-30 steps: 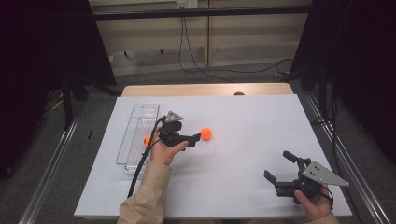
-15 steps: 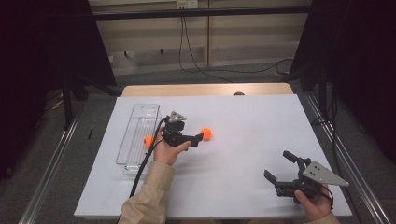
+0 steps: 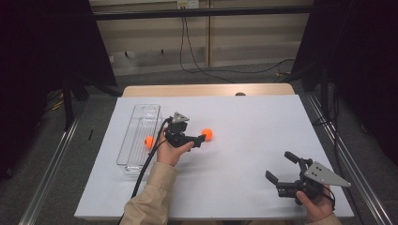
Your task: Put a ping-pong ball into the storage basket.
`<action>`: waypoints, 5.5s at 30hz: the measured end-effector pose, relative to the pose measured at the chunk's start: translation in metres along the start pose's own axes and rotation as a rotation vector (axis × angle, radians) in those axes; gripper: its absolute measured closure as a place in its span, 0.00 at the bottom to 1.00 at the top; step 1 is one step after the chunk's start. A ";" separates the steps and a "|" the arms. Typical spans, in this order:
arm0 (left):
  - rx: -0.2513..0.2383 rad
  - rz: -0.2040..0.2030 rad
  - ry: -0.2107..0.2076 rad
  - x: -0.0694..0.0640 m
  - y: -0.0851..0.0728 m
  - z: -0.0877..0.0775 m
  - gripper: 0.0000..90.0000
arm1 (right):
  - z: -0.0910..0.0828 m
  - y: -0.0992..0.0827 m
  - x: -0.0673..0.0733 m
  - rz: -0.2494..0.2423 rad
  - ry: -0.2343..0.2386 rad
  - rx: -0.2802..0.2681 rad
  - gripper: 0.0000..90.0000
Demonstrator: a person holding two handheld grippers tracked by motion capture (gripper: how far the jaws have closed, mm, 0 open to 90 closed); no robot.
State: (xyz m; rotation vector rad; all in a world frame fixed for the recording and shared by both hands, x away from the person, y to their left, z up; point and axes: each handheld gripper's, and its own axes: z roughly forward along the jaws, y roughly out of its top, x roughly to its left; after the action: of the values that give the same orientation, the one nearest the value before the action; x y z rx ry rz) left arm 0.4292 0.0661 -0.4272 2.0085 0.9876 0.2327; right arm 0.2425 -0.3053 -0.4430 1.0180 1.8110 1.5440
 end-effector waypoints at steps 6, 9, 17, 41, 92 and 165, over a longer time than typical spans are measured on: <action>-0.005 0.003 0.000 0.000 0.000 0.002 0.11 | 0.000 0.000 0.000 0.000 -0.001 -0.001 0.02; -0.004 0.002 0.001 -0.001 0.000 0.004 0.11 | 0.000 0.000 0.000 -0.002 0.000 0.000 0.02; 0.003 -0.008 -0.006 -0.001 -0.001 0.006 0.11 | 0.001 0.000 0.000 -0.003 -0.001 0.000 0.02; 0.003 0.014 -0.015 -0.008 -0.001 0.018 0.06 | 0.000 0.000 0.000 0.000 -0.001 -0.001 0.02; 0.044 0.052 0.024 -0.009 -0.002 0.045 0.22 | 0.000 0.000 -0.001 -0.003 -0.003 0.002 0.02; 0.129 0.006 -0.064 -0.013 0.005 0.042 0.57 | 0.000 0.000 -0.001 -0.004 -0.004 0.001 0.02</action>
State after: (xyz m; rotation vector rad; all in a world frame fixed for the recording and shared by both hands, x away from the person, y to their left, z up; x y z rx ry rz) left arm 0.4439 0.0296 -0.4465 2.1227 0.9779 0.1090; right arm 0.2430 -0.3058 -0.4435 1.0167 1.8099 1.5378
